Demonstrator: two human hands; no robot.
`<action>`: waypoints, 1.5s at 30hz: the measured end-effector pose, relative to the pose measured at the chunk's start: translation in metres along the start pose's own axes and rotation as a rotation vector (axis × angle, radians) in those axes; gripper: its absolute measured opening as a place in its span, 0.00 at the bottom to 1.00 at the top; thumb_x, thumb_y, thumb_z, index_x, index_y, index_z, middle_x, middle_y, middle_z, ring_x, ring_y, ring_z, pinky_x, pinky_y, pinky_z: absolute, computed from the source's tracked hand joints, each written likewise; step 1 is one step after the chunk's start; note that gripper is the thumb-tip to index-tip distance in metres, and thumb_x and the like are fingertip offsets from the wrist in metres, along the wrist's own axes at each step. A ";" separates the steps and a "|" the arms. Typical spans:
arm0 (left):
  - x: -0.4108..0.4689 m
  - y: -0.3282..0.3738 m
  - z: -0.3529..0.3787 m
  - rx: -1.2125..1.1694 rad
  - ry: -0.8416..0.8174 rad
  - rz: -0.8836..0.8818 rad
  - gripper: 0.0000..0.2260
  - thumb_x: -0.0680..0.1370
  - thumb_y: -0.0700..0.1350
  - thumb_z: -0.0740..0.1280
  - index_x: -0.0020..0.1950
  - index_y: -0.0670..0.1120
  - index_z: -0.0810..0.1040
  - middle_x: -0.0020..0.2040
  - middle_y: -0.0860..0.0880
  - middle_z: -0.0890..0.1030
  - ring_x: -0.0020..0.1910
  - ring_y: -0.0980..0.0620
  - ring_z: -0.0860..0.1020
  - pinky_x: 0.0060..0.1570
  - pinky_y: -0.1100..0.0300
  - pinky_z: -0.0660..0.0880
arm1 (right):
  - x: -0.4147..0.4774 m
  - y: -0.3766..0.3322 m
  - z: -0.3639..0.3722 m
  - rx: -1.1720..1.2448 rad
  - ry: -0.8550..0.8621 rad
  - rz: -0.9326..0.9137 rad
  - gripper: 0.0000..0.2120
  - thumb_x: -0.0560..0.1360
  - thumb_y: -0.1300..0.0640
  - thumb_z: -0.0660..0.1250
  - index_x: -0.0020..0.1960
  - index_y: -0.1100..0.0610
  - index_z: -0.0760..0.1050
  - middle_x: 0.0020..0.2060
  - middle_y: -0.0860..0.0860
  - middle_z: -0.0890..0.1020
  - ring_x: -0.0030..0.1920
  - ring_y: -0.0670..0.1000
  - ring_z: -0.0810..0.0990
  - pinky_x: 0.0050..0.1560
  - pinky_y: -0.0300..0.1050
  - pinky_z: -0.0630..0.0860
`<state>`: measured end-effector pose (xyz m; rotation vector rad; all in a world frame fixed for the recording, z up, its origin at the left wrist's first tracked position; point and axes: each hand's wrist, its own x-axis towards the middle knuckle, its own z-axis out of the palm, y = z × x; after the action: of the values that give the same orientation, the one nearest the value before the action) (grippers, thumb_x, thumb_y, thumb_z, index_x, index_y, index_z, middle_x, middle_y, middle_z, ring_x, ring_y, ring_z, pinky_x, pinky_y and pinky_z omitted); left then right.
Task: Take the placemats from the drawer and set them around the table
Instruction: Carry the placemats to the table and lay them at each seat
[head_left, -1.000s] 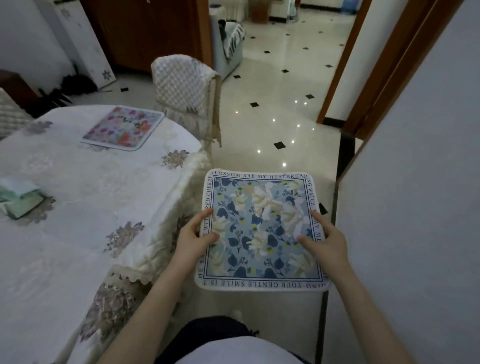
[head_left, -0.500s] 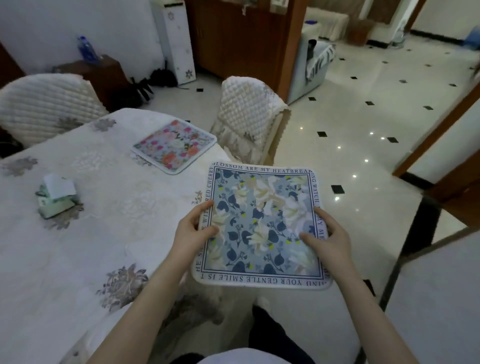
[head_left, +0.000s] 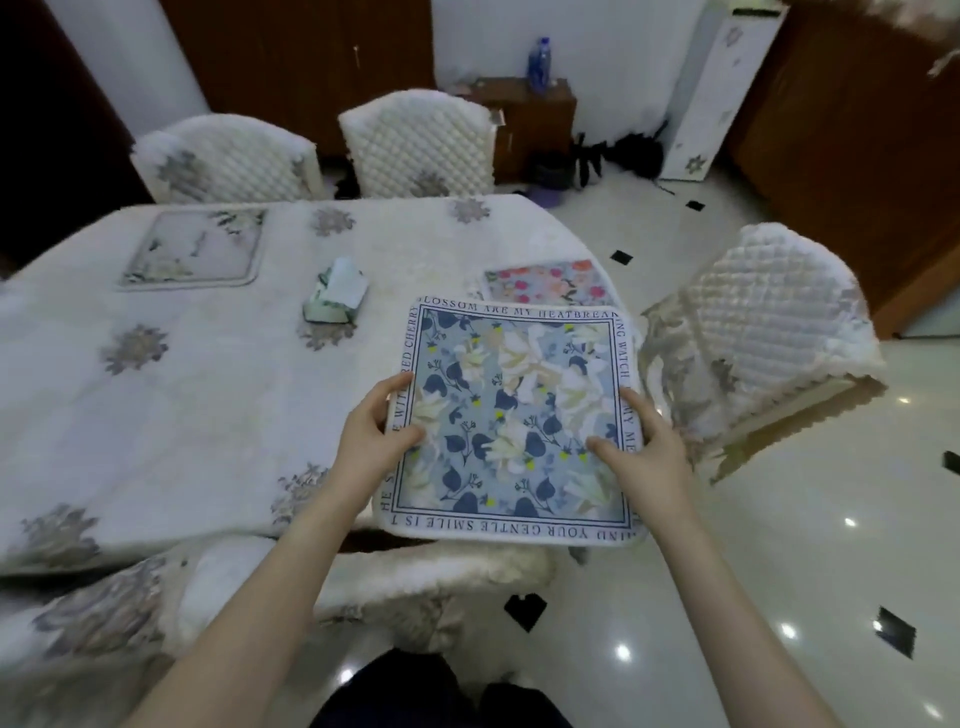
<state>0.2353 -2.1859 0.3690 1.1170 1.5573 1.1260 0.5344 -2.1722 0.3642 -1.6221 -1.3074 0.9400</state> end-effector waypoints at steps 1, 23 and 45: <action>0.004 -0.006 -0.007 0.004 0.041 -0.009 0.26 0.74 0.32 0.68 0.68 0.53 0.73 0.52 0.50 0.82 0.40 0.55 0.81 0.38 0.63 0.79 | 0.011 -0.001 0.013 0.005 -0.033 -0.010 0.33 0.70 0.63 0.76 0.72 0.49 0.70 0.65 0.41 0.72 0.65 0.40 0.69 0.53 0.19 0.67; 0.116 -0.171 -0.103 0.197 0.011 -0.277 0.29 0.74 0.37 0.72 0.71 0.54 0.69 0.64 0.49 0.78 0.61 0.48 0.78 0.54 0.57 0.80 | 0.098 0.069 0.213 -0.279 -0.265 0.103 0.35 0.72 0.59 0.74 0.76 0.55 0.63 0.70 0.52 0.71 0.71 0.51 0.68 0.66 0.38 0.61; 0.137 -0.177 -0.062 1.176 -0.101 0.144 0.25 0.82 0.53 0.50 0.77 0.46 0.62 0.76 0.44 0.64 0.75 0.44 0.62 0.75 0.48 0.47 | 0.121 0.083 0.253 -0.867 -0.469 -0.428 0.24 0.81 0.51 0.51 0.75 0.59 0.64 0.73 0.57 0.68 0.74 0.58 0.63 0.75 0.57 0.56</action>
<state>0.1192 -2.0956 0.1894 1.9994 2.1086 0.1078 0.3543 -2.0254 0.1859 -1.6340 -2.5155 0.5067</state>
